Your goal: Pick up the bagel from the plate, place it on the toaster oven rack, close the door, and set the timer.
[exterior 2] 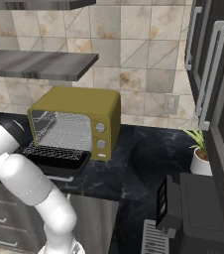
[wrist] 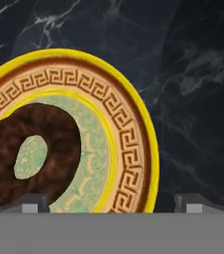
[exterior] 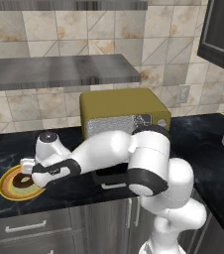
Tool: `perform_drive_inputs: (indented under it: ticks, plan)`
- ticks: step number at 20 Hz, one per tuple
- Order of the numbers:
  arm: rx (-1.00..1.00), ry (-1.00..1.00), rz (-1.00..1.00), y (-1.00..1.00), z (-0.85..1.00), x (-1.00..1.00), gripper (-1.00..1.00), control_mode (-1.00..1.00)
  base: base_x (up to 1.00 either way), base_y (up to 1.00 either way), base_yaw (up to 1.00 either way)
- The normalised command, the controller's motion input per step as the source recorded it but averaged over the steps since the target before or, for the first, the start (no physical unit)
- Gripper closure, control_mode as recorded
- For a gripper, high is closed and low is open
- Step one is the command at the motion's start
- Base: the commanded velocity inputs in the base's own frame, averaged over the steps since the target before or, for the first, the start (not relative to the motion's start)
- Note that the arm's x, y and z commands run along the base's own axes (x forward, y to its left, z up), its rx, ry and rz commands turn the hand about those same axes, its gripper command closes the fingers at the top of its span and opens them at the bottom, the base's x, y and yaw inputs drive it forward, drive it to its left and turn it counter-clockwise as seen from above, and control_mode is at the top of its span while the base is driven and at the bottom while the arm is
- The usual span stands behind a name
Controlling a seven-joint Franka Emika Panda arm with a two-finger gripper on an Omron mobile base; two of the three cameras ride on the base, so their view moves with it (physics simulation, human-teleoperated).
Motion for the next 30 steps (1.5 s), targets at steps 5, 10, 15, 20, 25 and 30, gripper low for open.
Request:
perform_drive_inputs:
  ticks: [5,10,15,20,25,30]
  plan:
    - [0.00,0.04,-0.06,0.43,0.00,0.26,-1.00,-1.00,0.00,0.00,0.00]
    - [0.00,0.08,-0.03,0.26,-0.01,0.35,-1.00,-1.00,0.00,0.00,0.00]
    - [0.00,0.04,0.00,0.19,-0.20,0.08,-1.00,-1.00,0.00,0.00,0.00]
    - [0.00,0.00,0.00,0.16,-0.30,0.00,-1.00,-1.00,0.00,0.00,0.00]
    - [0.00,0.00,0.00,0.01,-0.29,0.00,-1.00,-1.00,0.00,0.00,0.00]
    - [0.00,0.00,-0.03,-0.09,-0.27,-0.28,-1.00,-1.00,0.00,0.00,0.00]
